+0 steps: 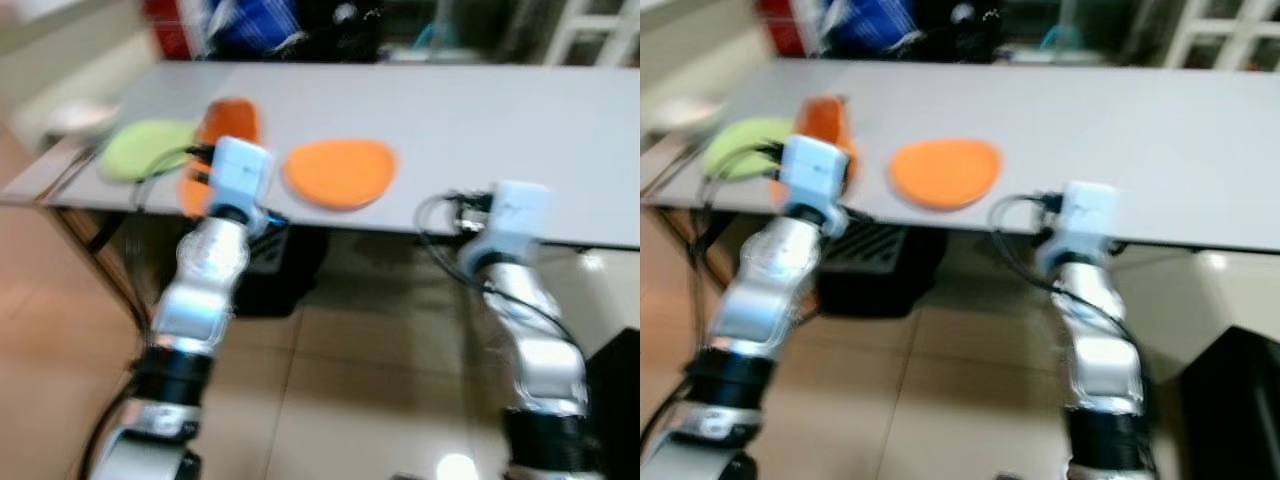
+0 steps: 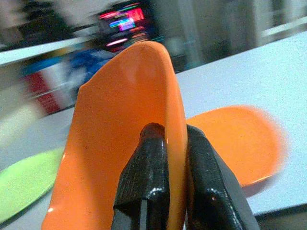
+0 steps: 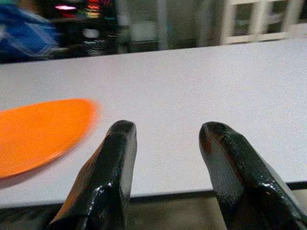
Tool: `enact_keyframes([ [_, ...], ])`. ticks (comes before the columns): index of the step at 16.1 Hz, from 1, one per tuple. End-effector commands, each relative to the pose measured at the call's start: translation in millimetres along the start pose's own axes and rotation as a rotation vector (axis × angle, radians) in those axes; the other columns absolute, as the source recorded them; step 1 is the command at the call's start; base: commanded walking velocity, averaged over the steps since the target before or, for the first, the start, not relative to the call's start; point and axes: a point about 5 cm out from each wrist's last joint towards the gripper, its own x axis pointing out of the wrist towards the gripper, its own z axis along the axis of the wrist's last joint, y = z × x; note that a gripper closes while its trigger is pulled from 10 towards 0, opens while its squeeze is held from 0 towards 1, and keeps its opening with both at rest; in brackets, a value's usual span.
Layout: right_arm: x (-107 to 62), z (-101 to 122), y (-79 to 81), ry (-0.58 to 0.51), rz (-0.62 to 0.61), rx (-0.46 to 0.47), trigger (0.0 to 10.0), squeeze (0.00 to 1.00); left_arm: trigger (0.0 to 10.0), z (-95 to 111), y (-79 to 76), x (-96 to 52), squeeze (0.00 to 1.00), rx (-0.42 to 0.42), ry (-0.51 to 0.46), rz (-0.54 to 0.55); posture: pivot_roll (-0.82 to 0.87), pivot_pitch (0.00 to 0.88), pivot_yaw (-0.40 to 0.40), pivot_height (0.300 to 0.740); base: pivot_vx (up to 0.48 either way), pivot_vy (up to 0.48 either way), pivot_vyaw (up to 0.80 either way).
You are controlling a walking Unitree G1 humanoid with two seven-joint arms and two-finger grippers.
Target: Setting the table
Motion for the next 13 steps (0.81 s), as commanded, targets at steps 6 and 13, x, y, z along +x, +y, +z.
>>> enact_keyframes([
  [6, -1.2, 0.7, 8.5, 0.002, 0.013, 0.047, 10.0, 0.0, 10.0, 14.1, 13.4, 4.2, 0.0, 0.092, -0.072, 0.002, -0.04, 0.0, 0.068, 0.74, 0.406, 0.0, 0.0],
  [13, -2.0, 0.2, 5.6, 0.005, -0.005, 0.07, 10.0, 0.0, 10.0, 16.0, 9.1, 8.3, 0.0, 0.154, -0.097, -0.044, -0.04, 0.0, 0.079, 0.74, 0.406, 0.0, 0.0],
])
